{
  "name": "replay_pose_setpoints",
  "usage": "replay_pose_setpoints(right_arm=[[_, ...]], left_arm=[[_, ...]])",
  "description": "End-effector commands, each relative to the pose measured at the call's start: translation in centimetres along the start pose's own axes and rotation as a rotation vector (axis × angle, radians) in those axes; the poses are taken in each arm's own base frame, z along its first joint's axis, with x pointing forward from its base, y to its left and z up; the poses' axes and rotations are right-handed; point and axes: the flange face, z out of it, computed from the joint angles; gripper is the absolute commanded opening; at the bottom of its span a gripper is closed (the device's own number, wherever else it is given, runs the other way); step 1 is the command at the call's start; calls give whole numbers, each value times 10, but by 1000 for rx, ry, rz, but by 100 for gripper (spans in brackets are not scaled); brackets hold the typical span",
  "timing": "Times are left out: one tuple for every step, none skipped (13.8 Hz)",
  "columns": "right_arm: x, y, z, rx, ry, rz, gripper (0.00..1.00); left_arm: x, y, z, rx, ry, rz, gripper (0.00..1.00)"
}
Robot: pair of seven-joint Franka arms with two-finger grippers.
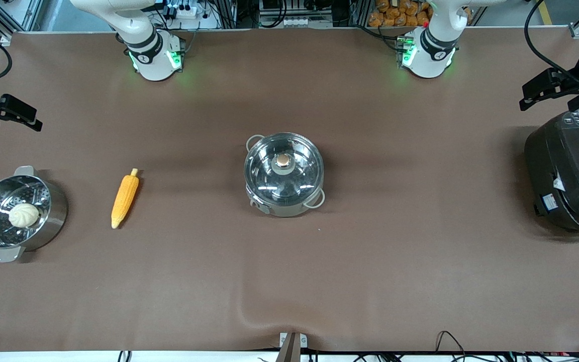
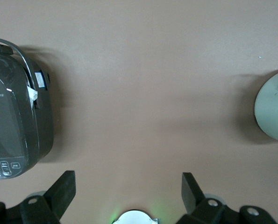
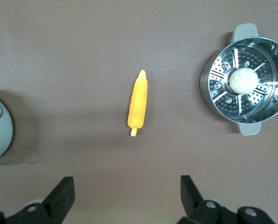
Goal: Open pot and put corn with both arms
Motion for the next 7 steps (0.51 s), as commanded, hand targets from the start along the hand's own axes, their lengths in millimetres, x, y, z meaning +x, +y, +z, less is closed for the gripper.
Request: replay_pose_setpoints(right_arm=[[-4,2,-7,9,3,4,100],[-4,2,-7,9,3,4,100],[-4,2,-7,9,3,2,100],[-4,2,-7,9,3,4,100],[-4,2,-7,9,3,2,100],[-4,2,-6,9,1,2,100],[-4,1,-5,9,-4,1,100]], left_arm=[[0,1,-5,21,-4,0,100],[0,0,-5,23,-4,0,100],[0,0,-5,21,-4,-2,100],[1,-2,-4,21,-6,-8,100],[5,-1,2,21,-18,-3,100],[6,2,4,23,-20,3,100],[8,5,9,21,-29,0,100]])
